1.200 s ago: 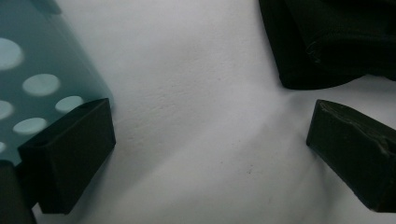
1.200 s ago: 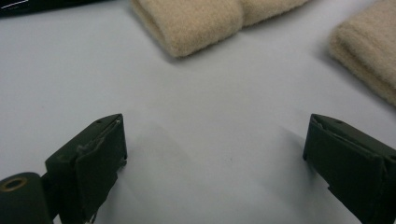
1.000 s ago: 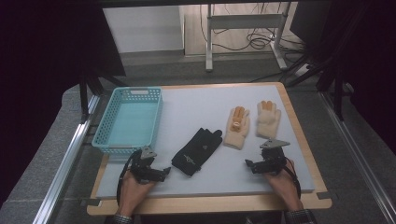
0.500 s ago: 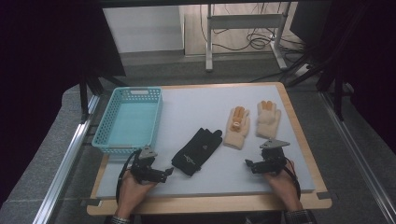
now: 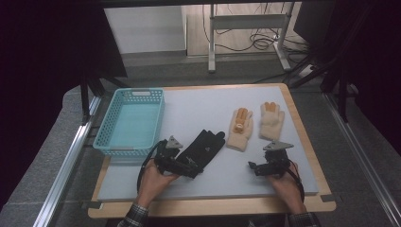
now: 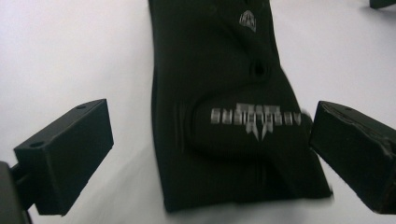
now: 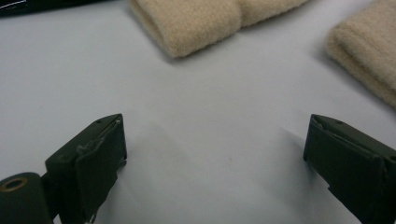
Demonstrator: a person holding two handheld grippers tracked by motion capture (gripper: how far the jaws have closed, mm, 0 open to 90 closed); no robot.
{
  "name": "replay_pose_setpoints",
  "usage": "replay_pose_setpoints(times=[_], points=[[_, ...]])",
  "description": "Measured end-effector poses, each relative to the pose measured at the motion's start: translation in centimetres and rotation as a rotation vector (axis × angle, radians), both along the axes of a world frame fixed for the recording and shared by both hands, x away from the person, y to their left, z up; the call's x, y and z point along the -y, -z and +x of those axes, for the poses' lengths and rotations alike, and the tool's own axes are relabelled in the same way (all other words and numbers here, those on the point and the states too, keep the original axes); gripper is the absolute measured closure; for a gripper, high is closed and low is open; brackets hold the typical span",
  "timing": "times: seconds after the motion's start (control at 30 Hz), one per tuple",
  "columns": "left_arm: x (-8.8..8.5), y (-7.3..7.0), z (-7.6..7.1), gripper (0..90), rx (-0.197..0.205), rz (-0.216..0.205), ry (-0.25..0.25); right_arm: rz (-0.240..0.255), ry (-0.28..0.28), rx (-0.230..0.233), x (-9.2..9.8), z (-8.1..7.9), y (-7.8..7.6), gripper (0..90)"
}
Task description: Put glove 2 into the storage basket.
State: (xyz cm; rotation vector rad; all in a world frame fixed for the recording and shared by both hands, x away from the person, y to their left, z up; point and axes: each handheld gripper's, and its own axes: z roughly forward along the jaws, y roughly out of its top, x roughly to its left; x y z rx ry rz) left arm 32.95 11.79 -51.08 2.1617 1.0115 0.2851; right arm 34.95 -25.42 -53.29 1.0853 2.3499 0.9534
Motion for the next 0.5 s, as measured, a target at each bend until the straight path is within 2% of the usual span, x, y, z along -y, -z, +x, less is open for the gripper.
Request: replay_pose_setpoints(times=[0.2,0.3,0.4,0.5], points=[[1.8,0.6,2.5,0.0,-0.053,0.015,0.001,0.0,0.0,0.0,0.0,0.0,0.0,5.7],[2.2,0.8,3.6,0.0,-0.089,-0.01,-0.001,0.0,0.0,-0.001,0.0,0.0,0.0,5.8],[2.7,1.1,4.2,0.0,-0.115,-0.004,0.013,0.002,0.001,-0.002,0.0,0.0,0.0,5.8],[3.6,1.4,4.2,0.0,-0.132,0.026,0.038,0.002,0.001,-0.002,0.0,0.0,0.0,5.7]])
